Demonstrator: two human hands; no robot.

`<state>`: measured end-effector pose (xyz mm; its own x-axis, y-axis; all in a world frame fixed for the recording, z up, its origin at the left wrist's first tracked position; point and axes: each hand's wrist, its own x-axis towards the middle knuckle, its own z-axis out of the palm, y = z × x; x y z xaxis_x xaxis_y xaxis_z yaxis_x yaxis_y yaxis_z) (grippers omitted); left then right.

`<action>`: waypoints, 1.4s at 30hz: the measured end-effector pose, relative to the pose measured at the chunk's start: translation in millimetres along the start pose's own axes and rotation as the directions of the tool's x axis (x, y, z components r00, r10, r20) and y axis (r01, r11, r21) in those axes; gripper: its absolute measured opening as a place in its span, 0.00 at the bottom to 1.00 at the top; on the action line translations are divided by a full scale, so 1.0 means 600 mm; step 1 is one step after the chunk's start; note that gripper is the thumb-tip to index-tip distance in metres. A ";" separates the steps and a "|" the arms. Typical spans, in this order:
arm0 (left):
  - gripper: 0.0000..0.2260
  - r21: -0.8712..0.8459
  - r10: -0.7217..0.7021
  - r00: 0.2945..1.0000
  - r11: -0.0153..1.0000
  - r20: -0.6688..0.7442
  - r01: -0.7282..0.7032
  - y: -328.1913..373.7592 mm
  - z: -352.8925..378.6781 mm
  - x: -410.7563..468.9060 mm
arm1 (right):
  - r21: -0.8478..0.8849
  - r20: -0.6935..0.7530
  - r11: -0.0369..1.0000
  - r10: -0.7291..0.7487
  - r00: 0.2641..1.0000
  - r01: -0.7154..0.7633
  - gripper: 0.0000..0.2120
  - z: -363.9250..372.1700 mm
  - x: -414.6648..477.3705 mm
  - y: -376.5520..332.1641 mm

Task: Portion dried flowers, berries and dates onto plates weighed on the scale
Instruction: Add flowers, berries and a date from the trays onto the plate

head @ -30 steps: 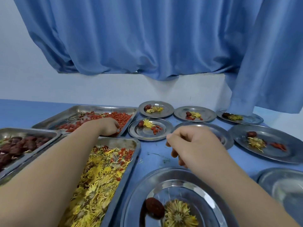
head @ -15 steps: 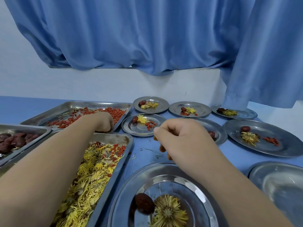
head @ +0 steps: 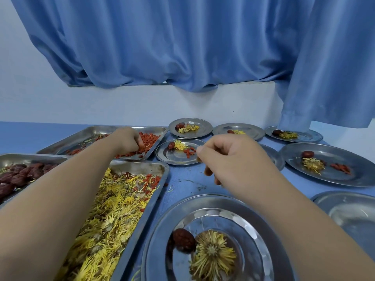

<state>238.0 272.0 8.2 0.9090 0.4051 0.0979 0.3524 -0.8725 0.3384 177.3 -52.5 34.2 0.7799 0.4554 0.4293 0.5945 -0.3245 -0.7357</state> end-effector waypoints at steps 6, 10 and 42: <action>0.07 -0.060 -0.003 0.998 0.998 -0.065 -0.001 -0.006 -0.003 -0.006 | -0.006 -0.007 1.000 -0.012 1.000 0.012 0.13 -0.004 0.001 0.006; 0.06 -0.148 -0.009 0.997 0.989 -0.083 -0.003 -0.001 -0.019 -0.019 | -0.009 -0.012 1.000 -0.008 1.000 0.008 0.13 -0.012 0.002 0.006; 0.10 -0.338 0.486 0.857 0.846 0.173 -0.412 0.238 -0.002 -0.318 | 0.213 -0.117 0.975 -0.034 0.993 0.059 0.11 -0.103 -0.011 -0.065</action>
<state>114.7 70.6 38.6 0.9885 -0.1241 0.0863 -0.1511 -0.8128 0.5626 160.9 -94.2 92.2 0.7767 0.3660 0.5127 0.5841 -0.1136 -0.8037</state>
